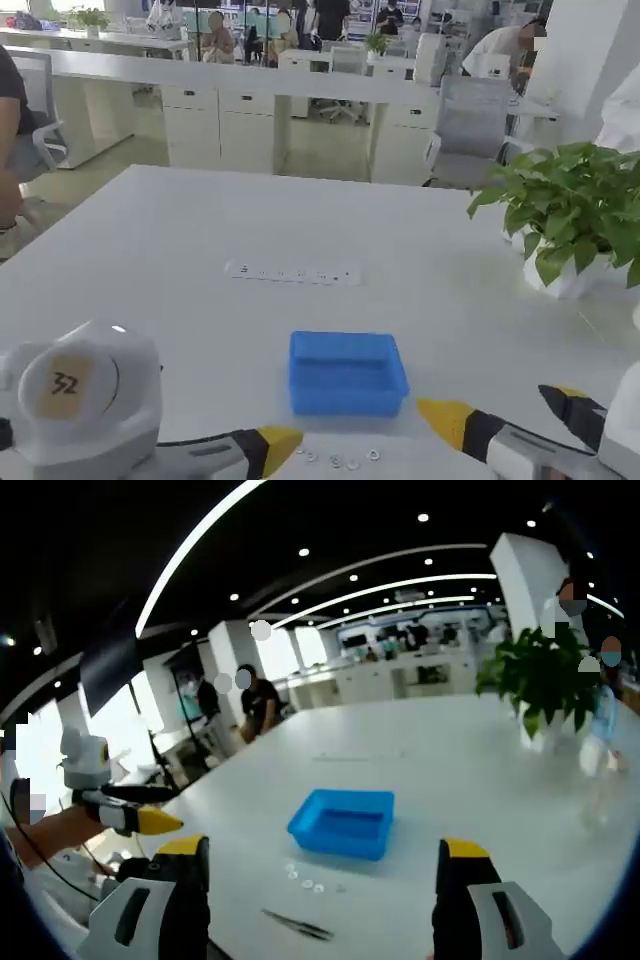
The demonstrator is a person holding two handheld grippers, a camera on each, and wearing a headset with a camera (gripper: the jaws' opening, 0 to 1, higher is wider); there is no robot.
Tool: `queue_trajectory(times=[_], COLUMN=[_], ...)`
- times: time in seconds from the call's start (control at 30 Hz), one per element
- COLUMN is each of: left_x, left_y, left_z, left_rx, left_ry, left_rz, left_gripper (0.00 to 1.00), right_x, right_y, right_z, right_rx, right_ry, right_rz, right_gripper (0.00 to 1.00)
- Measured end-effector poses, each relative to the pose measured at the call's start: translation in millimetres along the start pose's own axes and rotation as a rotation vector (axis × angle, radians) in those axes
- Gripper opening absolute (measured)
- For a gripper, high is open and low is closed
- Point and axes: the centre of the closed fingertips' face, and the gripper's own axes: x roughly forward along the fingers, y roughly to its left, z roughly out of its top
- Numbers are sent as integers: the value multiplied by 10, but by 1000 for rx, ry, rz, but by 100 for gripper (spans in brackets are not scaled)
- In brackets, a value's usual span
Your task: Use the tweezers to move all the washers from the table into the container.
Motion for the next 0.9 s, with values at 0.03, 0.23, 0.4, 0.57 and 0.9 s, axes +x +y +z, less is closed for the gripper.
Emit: queue_trajectory(times=[0.03, 0.23, 0.4, 0.57, 0.9], left_x=[-3, 26, 83, 94, 118], left_y=[-8, -81, -139, -207, -111], left_z=[3, 11, -26, -23, -68], left_rx=[-3, 0, 40, 26, 5], left_ry=[-3, -12, 16, 0, 0], left_rz=[-2, -11, -28, -39, 9], left_gripper=[98, 98, 97, 98, 97], right_x=[-2, 47, 33, 66, 148], right_y=[3, -50, -95, -157, -108], right_z=[2, -63, -35, -100, -144], right_rx=[-3, 15, -24, -4, -45], right_ry=[1, 17, 15, 30, 51], right_rz=[0, 2, -13, 8, 41], right_gripper=[91, 91, 91, 91, 92])
